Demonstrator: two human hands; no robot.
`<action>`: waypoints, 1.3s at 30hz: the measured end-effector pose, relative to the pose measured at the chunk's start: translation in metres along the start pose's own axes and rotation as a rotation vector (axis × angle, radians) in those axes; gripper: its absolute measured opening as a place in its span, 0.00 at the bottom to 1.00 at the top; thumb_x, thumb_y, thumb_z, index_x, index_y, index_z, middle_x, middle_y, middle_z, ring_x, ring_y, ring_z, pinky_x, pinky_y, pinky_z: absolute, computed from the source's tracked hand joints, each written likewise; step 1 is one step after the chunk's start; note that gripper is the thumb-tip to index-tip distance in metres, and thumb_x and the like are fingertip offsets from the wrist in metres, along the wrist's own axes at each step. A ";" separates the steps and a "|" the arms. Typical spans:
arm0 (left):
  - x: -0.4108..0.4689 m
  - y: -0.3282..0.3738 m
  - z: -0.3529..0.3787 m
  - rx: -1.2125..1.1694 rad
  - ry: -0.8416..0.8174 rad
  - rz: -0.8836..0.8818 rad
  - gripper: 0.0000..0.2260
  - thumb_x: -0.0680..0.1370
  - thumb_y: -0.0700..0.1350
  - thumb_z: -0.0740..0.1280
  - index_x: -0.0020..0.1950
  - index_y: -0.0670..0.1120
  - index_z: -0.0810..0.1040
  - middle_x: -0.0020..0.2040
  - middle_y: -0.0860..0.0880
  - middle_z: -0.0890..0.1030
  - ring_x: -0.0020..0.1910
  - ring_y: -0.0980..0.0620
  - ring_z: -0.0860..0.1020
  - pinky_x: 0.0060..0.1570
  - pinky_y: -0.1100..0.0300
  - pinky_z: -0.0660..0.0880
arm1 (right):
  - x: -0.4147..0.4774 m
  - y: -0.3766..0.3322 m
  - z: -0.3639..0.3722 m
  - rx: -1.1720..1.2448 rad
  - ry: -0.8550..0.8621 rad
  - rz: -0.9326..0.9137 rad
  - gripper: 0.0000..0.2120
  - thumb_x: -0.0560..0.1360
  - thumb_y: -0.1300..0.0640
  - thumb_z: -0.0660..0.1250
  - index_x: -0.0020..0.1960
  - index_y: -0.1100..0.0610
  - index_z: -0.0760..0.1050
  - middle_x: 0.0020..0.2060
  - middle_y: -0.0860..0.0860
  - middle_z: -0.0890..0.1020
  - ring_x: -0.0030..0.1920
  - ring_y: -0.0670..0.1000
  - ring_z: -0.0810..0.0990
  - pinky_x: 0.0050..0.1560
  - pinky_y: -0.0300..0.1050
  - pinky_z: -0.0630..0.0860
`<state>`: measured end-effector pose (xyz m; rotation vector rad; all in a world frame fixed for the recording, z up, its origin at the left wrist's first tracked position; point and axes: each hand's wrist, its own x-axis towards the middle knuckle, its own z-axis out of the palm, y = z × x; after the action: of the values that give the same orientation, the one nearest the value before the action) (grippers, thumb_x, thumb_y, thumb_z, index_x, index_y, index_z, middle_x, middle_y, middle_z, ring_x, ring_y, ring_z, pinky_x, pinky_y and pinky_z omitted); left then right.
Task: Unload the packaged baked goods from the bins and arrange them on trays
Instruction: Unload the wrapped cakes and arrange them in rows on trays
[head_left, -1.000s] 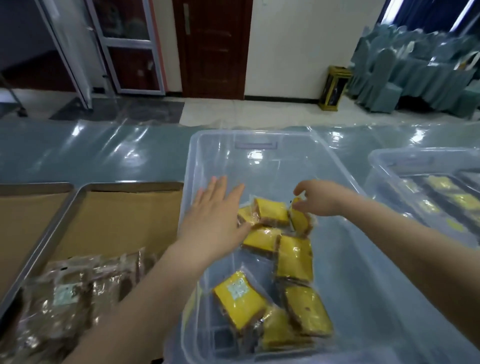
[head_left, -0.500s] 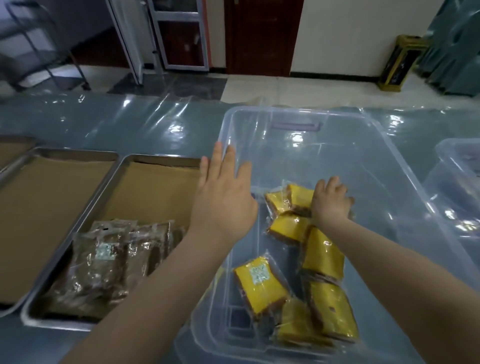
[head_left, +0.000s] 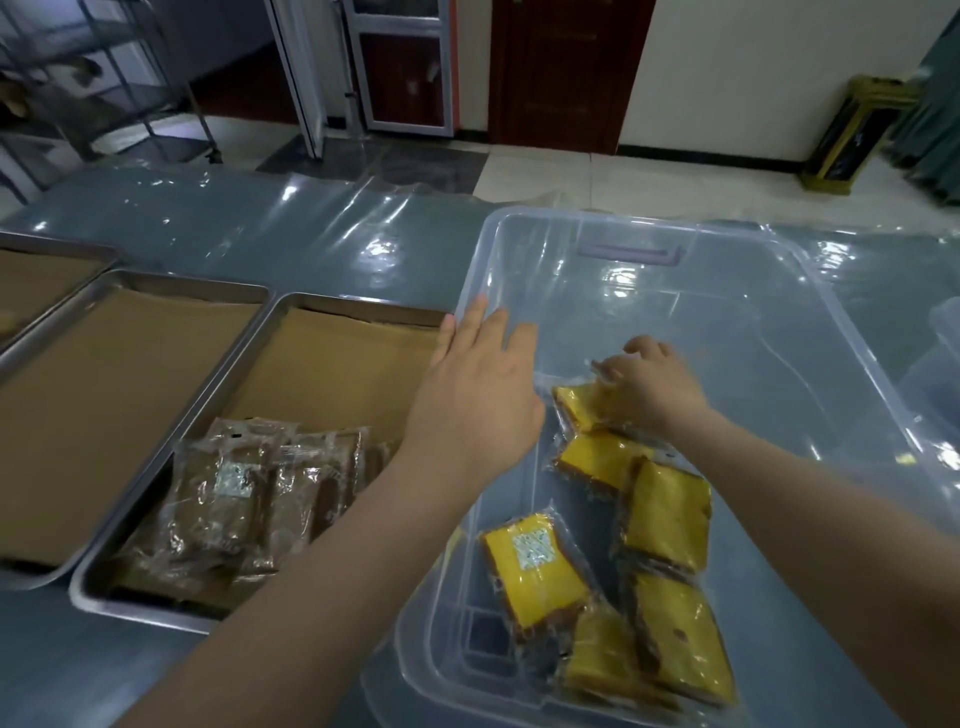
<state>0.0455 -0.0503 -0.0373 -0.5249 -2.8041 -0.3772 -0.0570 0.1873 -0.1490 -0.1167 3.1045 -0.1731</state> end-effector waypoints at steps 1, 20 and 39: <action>0.000 -0.001 0.000 -0.004 0.004 -0.003 0.22 0.77 0.47 0.59 0.71 0.46 0.63 0.72 0.45 0.64 0.76 0.45 0.51 0.73 0.51 0.45 | -0.001 0.003 0.010 0.001 -0.102 0.000 0.32 0.72 0.43 0.68 0.73 0.45 0.62 0.71 0.54 0.64 0.70 0.60 0.60 0.66 0.57 0.65; 0.007 0.000 0.001 0.043 -0.112 0.033 0.20 0.77 0.46 0.58 0.69 0.45 0.64 0.70 0.45 0.67 0.74 0.45 0.54 0.73 0.49 0.48 | 0.017 -0.012 -0.005 0.321 0.124 0.105 0.15 0.78 0.57 0.55 0.65 0.52 0.61 0.50 0.61 0.79 0.44 0.64 0.77 0.40 0.53 0.70; 0.006 0.007 0.003 0.279 -0.240 0.078 0.18 0.77 0.50 0.58 0.65 0.46 0.67 0.66 0.43 0.71 0.72 0.39 0.57 0.72 0.42 0.48 | -0.068 -0.011 -0.042 0.076 -0.553 0.092 0.04 0.73 0.54 0.68 0.47 0.53 0.77 0.51 0.53 0.80 0.47 0.51 0.76 0.49 0.42 0.72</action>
<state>0.0424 -0.0416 -0.0365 -0.6482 -2.9817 0.1012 0.0103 0.1864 -0.1040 -0.0144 2.5428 -0.2130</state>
